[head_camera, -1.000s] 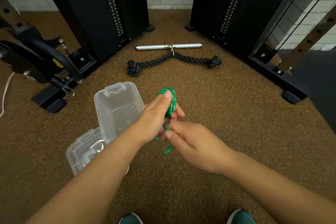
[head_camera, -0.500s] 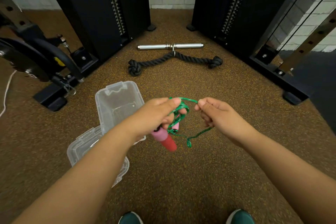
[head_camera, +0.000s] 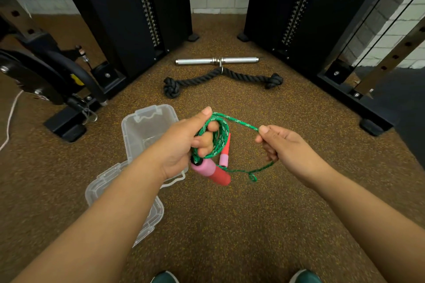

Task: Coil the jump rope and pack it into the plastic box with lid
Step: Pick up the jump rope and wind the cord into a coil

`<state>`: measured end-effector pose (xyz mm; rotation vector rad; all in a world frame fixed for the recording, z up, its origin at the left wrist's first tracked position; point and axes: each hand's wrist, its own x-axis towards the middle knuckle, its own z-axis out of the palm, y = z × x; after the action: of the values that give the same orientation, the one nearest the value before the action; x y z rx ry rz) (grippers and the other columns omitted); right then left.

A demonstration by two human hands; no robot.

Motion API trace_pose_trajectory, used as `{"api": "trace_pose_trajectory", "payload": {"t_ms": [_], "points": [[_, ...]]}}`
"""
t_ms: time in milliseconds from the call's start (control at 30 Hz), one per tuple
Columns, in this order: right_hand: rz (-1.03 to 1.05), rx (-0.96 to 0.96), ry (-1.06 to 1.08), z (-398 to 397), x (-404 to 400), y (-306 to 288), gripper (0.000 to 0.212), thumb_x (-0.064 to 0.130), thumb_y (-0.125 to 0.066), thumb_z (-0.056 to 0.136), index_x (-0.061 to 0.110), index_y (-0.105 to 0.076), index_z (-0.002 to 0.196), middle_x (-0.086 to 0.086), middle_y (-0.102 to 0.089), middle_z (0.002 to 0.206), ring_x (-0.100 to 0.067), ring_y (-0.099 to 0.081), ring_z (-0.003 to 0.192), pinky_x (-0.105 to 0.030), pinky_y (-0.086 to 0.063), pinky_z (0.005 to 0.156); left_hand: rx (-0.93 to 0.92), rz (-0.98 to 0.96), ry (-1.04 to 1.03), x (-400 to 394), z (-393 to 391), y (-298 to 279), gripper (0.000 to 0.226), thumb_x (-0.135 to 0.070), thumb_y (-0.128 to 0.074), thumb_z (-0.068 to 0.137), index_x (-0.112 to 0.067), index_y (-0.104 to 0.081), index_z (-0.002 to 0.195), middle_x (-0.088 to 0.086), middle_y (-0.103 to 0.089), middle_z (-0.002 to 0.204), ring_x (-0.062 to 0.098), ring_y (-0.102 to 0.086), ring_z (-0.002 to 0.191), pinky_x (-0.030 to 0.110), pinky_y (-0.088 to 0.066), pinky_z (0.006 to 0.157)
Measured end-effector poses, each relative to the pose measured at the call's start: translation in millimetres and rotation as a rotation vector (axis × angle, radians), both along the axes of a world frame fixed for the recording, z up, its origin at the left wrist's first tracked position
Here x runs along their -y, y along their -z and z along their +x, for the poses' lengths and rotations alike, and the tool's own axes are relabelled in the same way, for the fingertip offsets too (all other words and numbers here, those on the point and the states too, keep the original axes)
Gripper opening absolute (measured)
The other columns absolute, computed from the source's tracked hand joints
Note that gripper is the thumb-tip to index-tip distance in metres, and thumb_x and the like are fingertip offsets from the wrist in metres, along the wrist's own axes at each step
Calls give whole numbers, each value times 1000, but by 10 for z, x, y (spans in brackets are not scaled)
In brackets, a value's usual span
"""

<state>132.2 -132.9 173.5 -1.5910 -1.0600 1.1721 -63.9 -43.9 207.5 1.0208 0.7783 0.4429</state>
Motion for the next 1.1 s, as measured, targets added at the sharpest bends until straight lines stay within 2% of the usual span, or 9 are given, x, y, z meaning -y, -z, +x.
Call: {"api": "trace_pose_trajectory", "payload": {"t_ms": [100, 233, 333, 500, 567, 667, 800, 933, 1100], "points": [[-25, 167, 4, -42, 20, 71, 31, 30, -43, 97, 23, -62, 73, 6, -35, 55, -15, -32, 53, -29, -29, 52, 119, -94, -99, -53, -10, -15, 41, -44, -37, 96, -17, -55, 71, -11, -28, 38, 8, -30, 41, 17, -31, 46], [-45, 431, -220, -214, 94, 89, 29, 32, -43, 97, 28, -61, 75, 16, -52, 53, 1, -42, 49, -18, -34, 52, 190, -129, -133, -71, -39, -37, 48, -43, -33, 98, -10, -67, 98, -9, -32, 42, 9, -33, 48, 19, -32, 54], [-22, 605, -383, -386, 145, 60, 26, 36, -41, 97, 30, -62, 82, 12, -48, 58, 4, -44, 53, -18, -35, 57, 219, -152, -89, -50, -40, -29, 53, -41, -29, 99, -3, -60, 118, -4, -47, 54, 10, -40, 55, 22, -35, 63], [59, 723, -501, -555, 183, -72, 30, 41, -37, 97, 26, -61, 88, 17, -46, 62, 2, -44, 59, -25, -34, 58, -26, 82, 24, 12, -10, -8, 54, -41, -16, 101, -19, -66, 104, 0, -75, 89, 13, -64, 82, 33, -42, 91], [107, 687, -508, -589, 193, -112, 30, 42, -38, 97, 26, -62, 88, 18, -47, 63, 1, -46, 61, -27, -34, 61, -237, 241, 110, 37, -22, 26, 62, -47, -17, 100, -24, -74, 94, 1, -76, 97, 20, -62, 93, 30, -45, 86], [122, 467, -452, -576, 173, -161, 27, 36, -43, 97, 25, -65, 86, 22, -53, 59, 2, -47, 56, -23, -39, 60, -453, 357, 178, 77, -32, 108, 58, -57, -28, 95, -17, -66, 112, 15, -67, 102, 27, -59, 84, 22, -38, 58], [114, 201, -297, -440, 76, -169, 31, 40, -43, 95, 26, -63, 76, 7, -59, 64, -25, -46, 58, -37, -41, 57, -397, 380, 317, 111, -15, 85, 49, -59, -32, 93, -22, -62, 83, 8, -57, 75, 16, -50, 65, 24, -37, 60], [69, 129, -126, -293, -2, -129, 38, 45, -44, 93, 27, -58, 63, 7, -49, 56, -17, -40, 56, -36, -36, 58, -340, 338, 366, 156, 42, -8, 27, -45, -52, 87, -21, -62, 83, -10, -49, 50, 13, -51, 59, 33, -45, 68], [-14, 79, -138, -270, 18, -72, 39, 40, -43, 95, 25, -56, 61, 5, -43, 55, -11, -38, 50, -33, -36, 55, -415, 401, 371, 177, 94, 0, 19, -28, -53, 94, -22, -63, 78, -15, -48, 37, 2, -43, 43, 16, -41, 49]]}}
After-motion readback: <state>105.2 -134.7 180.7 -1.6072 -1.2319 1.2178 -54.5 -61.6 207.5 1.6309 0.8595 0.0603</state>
